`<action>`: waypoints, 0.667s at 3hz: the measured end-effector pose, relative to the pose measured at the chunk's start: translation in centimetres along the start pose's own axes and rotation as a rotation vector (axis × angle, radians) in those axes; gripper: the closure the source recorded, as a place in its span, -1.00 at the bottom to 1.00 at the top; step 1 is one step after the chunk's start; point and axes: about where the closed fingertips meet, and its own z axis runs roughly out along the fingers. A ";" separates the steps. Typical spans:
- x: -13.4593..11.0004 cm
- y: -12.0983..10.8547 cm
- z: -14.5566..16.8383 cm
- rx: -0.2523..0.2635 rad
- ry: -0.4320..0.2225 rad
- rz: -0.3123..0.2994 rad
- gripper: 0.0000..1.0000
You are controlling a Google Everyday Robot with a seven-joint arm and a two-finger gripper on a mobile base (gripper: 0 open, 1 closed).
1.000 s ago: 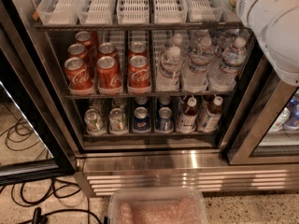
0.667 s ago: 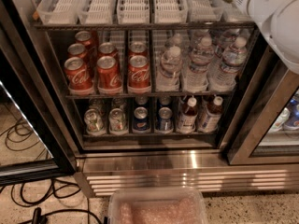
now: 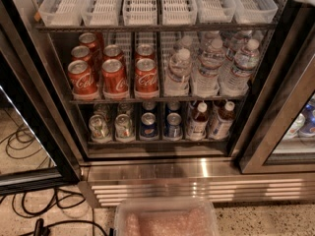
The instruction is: Pick green can from top shelf of fridge
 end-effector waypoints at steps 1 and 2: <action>0.7 -1.4 -3.4 -0.041 0.099 -0.007 1.00; 0.6 -3.5 -5.3 -0.113 0.128 -0.003 1.00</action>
Offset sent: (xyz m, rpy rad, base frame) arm -0.1294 -0.0180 -0.0996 -0.2881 0.5568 0.6471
